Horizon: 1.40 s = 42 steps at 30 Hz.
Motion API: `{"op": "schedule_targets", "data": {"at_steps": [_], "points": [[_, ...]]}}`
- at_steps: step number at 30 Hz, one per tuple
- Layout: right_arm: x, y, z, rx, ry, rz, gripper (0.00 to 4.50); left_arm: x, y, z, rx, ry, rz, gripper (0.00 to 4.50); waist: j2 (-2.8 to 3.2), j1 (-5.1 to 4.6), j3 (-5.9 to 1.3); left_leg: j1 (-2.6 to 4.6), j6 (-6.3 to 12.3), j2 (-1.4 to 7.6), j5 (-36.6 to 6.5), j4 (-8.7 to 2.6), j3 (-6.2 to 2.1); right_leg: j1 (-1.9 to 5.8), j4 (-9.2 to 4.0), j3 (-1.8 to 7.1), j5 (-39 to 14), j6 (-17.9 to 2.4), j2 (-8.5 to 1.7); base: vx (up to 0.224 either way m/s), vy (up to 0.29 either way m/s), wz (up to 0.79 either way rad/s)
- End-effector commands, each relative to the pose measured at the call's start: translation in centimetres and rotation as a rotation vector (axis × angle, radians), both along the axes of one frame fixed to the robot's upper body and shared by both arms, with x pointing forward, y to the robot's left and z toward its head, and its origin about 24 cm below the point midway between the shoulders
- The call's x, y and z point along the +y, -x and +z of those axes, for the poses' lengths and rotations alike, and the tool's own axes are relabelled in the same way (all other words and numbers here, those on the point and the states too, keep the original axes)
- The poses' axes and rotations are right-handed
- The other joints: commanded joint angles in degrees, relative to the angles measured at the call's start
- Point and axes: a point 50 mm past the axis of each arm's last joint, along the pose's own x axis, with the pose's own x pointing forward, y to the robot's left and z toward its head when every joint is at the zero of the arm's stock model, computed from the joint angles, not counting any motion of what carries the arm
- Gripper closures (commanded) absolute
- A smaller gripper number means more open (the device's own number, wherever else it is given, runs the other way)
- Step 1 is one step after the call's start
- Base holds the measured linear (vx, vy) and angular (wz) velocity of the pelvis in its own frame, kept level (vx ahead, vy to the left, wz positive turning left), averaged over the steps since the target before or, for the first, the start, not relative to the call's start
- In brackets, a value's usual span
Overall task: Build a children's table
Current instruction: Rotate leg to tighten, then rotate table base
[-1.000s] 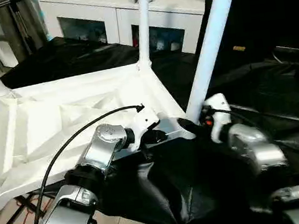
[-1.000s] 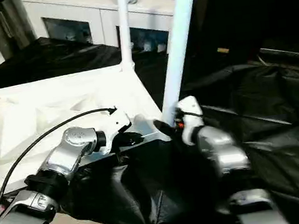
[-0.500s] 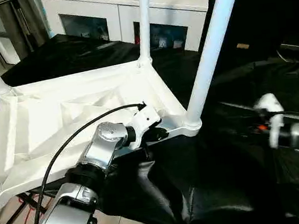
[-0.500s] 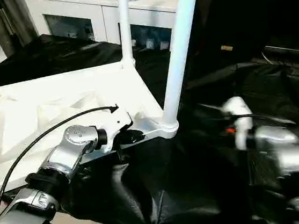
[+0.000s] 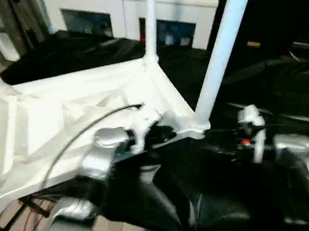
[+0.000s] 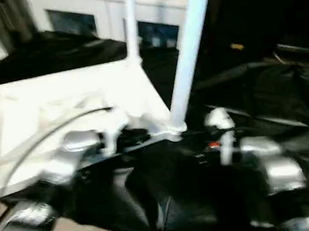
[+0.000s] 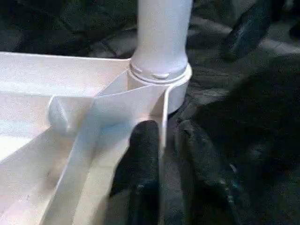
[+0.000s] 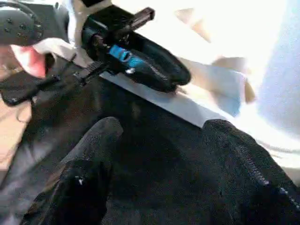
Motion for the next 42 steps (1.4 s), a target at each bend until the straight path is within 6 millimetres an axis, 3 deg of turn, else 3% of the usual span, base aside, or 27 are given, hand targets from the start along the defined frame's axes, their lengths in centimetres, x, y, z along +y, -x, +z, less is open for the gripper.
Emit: {"op": "schedule_targets", "data": {"at_steps": [1, 2, 4, 5, 6, 8, 9, 10, 12, 14, 16, 20, 21, 22, 23, 24, 25, 26, 30, 32, 33, 35, 36, 38, 39, 42], "points": [[0.1, -0.1, 0.2, -0.010, 0.002, -0.011, 1.35, 0.6, 0.5, 0.8, 0.015, 0.017, -0.019, 3.47, -0.44, -0.01, -3.85, 0.43, 6.55, 0.28, -1.71, -2.41, 0.74, 3.41, -2.61, 2.05, 7.47, -15.85, -2.68, 0.000, 0.000, 0.00], [0.4, -0.2, 0.2, -0.015, -0.003, -0.020, 1.35, 1.3, 1.0, 1.0, 0.032, 0.012, -0.029, 3.13, -0.36, -0.02, -3.87, 0.30, 6.20, 0.40, -2.04, -2.48, 0.62, 3.61, -2.36, 2.12, 6.84, -15.86, -2.92, 0.000, 0.000, 0.00], [1.4, -0.7, 0.1, -0.028, -0.020, -0.042, 1.35, 3.4, 2.7, 1.4, 0.090, -0.006, -0.041, 3.13, -0.41, -0.22, -3.50, 0.39, 4.60, 0.52, -4.84, -3.01, 0.67, 3.41, -2.90, 2.13, 0.96, -14.77, -2.98, 0.000, 0.000, 0.00], [2.0, -1.0, 0.1, -0.037, -0.033, -0.050, 1.35, 4.5, 3.7, 1.7, 0.122, -0.016, -0.039, 3.08, -0.06, -0.58, -3.37, 0.40, 3.36, 0.60, -6.23, -3.30, 0.62, 3.27, -2.90, 2.20, -1.51, -14.30, -3.04, 0.000, 0.000, 0.00], [2.7, -1.3, 0.1, -0.046, -0.047, -0.064, 1.35, 5.6, 4.8, 2.1, 0.153, -0.026, -0.030, 2.90, -0.24, -1.13, -3.24, 0.33, 2.51, 0.62, -7.60, -3.52, 0.55, 3.23, -3.05, 2.20, -3.59, -13.85, -3.00, 0.000, 0.000, 0.00], [3.8, -1.6, -0.1, -0.036, -0.080, -0.079, 1.35, 7.2, 6.0, 2.8, 0.169, -0.030, 0.016, 2.72, 0.26, -1.57, -3.08, 0.59, 1.51, 0.59, -8.76, -3.65, 0.61, 2.94, -3.14, 2.26, -5.20, -13.69, -2.76, 0.000, 0.000, 0.00], [4.2, -1.6, -0.1, -0.035, -0.089, -0.080, 1.35, 7.5, 6.3, 3.0, 0.172, -0.029, 0.029, 2.64, -0.09, -1.67, -2.84, 0.53, 1.18, 0.48, -9.65, -3.85, 0.63, 2.94, -3.57, 2.21, -6.93, -13.18, -2.57, 0.000, 0.000, 0.00], [4.8, -1.8, -0.2, -0.028, -0.100, -0.088, 1.35, 8.0, 6.7, 3.4, 0.177, -0.019, 0.048, 2.58, 0.25, -1.45, -2.96, 0.89, 0.74, 0.57, -10.07, -3.73, 0.64, 2.75, -3.38, 2.31, -7.07, -13.23, -2.71, 0.000, 0.000, 0.00], [5.9, -1.8, -0.5, -0.019, -0.116, -0.077, 1.35, 8.6, 7.4, 3.8, 0.185, -0.003, 0.076, 2.45, 0.42, -1.47, -2.66, 0.88, 0.19, 0.54, -11.40, -4.02, 0.63, 2.63, -3.63, 2.38, -8.06, -12.81, -2.61, 0.000, 0.000, 0.00], [7.3, -2.0, -0.7, -0.022, -0.119, -0.084, 1.35, 9.3, 8.0, 3.9, 0.188, -0.011, 0.118, 2.32, 0.74, -1.47, -2.83, 0.92, -0.52, 0.48, -11.82, -4.06, 0.50, 2.74, -3.54, 2.42, -8.42, -12.18, -2.68, 0.000, 0.000, 0.00], [8.3, -2.4, -0.8, -0.040, -0.121, -0.116, 1.35, 10.0, 8.6, 3.8, 0.189, -0.033, 0.153, 2.21, 0.61, -1.88, -2.88, 0.81, -0.95, 0.25, -11.19, -4.09, 0.51, 2.83, -3.56, 2.46, -7.64, -11.52, -2.54, 0.000, 0.000, 0.00], [9.7, -4.2, -0.8, -0.068, -0.123, -0.309, 1.35, 11.4, 9.7, 3.5, 0.194, -0.098, 0.271, 1.87, 0.96, -2.08, -3.10, 0.92, -1.59, 0.32, -9.75, -3.93, 0.53, 2.68, -3.05, 2.56, -4.63, -12.07, -2.63, 0.000, 0.000, 0.00], [9.9, -4.7, -0.7, -0.069, -0.129, -0.359, 1.35, 11.7, 10.0, 3.5, 0.198, -0.111, 0.302, 1.81, 0.76, -2.19, -2.91, 0.77, -1.55, 0.12, -10.29, -4.13, 0.51, 2.79, -3.25, 2.50, -5.55, -11.81, -2.39, 0.000, 0.000, 0.00], [9.9, -4.7, -0.7, -0.069, -0.129, -0.363, 1.35, 11.7, 10.0, 3.5, 0.198, -0.112, 0.304, 1.76, 0.91, -2.25, -2.99, 0.90, -1.55, 0.07, -10.11, -3.98, 0.54, 2.84, -3.19, 2.55, -5.19, -11.57, -2.26, 0.000, 0.000, 0.00], [10.2, -5.7, -0.7, -0.065, -0.147, -0.477, 1.35, 12.2, 10.6, 3.2, 0.198, -0.143, 0.360, 1.68, 1.02, -2.13, -3.10, 1.12, -1.65, 0.21, -10.06, -3.89, 0.60, 2.66, -3.07, 2.57, -4.42, -11.76, -2.38, 0.000, 0.000, 0.00], [10.2, -5.8, -0.7, -0.065, -0.148, -0.491, 1.35, 12.3, 10.7, 3.2, 0.197, -0.147, 0.366, 1.56, 0.90, -2.49, -3.00, 0.76, -1.78, 0.07, -10.02, -4.00, 0.55, 2.85, -3.02, 2.55, -3.99, -11.82, -2.20, 0.000, 0.000, 0.00], [10.1, -6.4, -0.7, -0.061, -0.151, -0.575, 1.35, 12.5, 11.0, 2.9, 0.198, -0.166, 0.397, 1.45, 0.98, -2.31, -3.09, 1.04, -1.72, 0.04, -10.17, -3.86, 0.62, 2.74, -3.05, 2.52, -4.02, -11.63, -2.15, 0.000, 0.000, 0.00], [10.0, -6.5, -0.7, -0.060, -0.151, -0.591, 1.35, 12.5, 11.1, 2.8, 0.199, -0.169, 0.403, 1.45, 1.10, -2.62, -3.00, 0.77, -2.09, 0.09, -10.52, -3.97, 0.50, 2.77, -2.93, 2.54, -4.20, -11.52, -2.24, 0.000, 0.000, 0.00], [8.7, -8.1, -0.8, -0.015, -0.139, -0.868, 1.35, 12.5, 11.7, 2.0, 0.168, -0.195, 0.467, 1.12, 1.15, -2.34, -2.98, 1.10, -2.58, 0.01, -12.50, -3.85, 0.59, 2.52, -3.08, 2.56, -5.78, -10.08, -2.04, 0.000, 0.000, 0.00], [8.4, -8.3, -0.8, -0.005, -0.137, -0.899, 1.35, 12.4, 11.7, 2.0, 0.163, -0.193, 0.474, 1.05, 1.19, -2.09, -3.02, 1.15, -2.85, -0.03, -13.18, -3.78, 0.61, 2.45, -3.04, 2.59, -5.99, -9.70, -2.06, 0.000, 0.000, 0.00], [7.4, -8.7, -1.1, 0.036, -0.136, -1.019, 1.35, 12.0, 12.0, 1.6, 0.159, -0.187, 0.493, 0.88, 1.11, -2.10, -3.02, 1.01, -3.17, 0.02, -13.39, -3.81, 0.54, 2.43, -2.83, 2.57, -5.75, -9.65, -2.07, 0.000, 0.000, 0.00], [6.9, -8.9, -1.2, 0.053, -0.139, -1.064, 1.35, 12.0, 12.1, 1.4, 0.158, -0.200, 0.493, 0.67, 0.88, -1.82, -3.03, 1.06, -2.87, -0.09, -14.29, -3.65, 0.63, 2.33, -2.91, 2.60, -6.61, -9.14, -2.02, 0.000, 0.000, 0.00], [5.7, -9.2, -1.2, 0.070, -0.131, -1.149, 1.35, 12.0, 12.3, 1.0, 0.150, -0.227, 0.496, 0.62, 0.91, -1.71, -3.05, 1.03, -2.74, -0.14, -14.25, -3.66, 0.63, 2.39, -2.95, 2.59, -6.75, -8.87, -1.99, 0.000, 0.000, 0.00], [5.7, -9.2, -1.2, 0.070, -0.131, -1.149, 1.35, 12.0, 12.3, 1.0, 0.150, -0.227, 0.496, 0.51, 0.69, -1.54, -3.05, 0.97, -2.46, -0.15, -14.29, -3.62, 0.64, 2.33, -3.00, 2.56, -7.57, -8.30, -1.98, 0.000, 0.000, 0.00], [4.0, -9.5, -1.0, 0.063, -0.104, -1.234, 1.35, 12.1, 12.5, 0.7, 0.129, -0.247, 0.513, 0.51, 0.50, -1.53, -3.12, 0.79, -2.50, -0.13, -13.70, -3.55, 0.57, 2.39, -2.86, 2.50, -7.23, -8.11, -2.00, 0.000, 0.000, 0.00], [2.2, -9.9, -0.4, 0.047, -0.089, -1.306, 1.35, 12.2, 12.5, 0.4, 0.097, -0.248, 0.537, 0.24, 0.45, -1.26, -3.09, 1.05, -2.39, -0.14, -14.65, -3.35, 0.75, 2.09, -2.99, 2.52, -7.86, -8.03, -1.89, 0.000, 0.000, 0.00]]}}
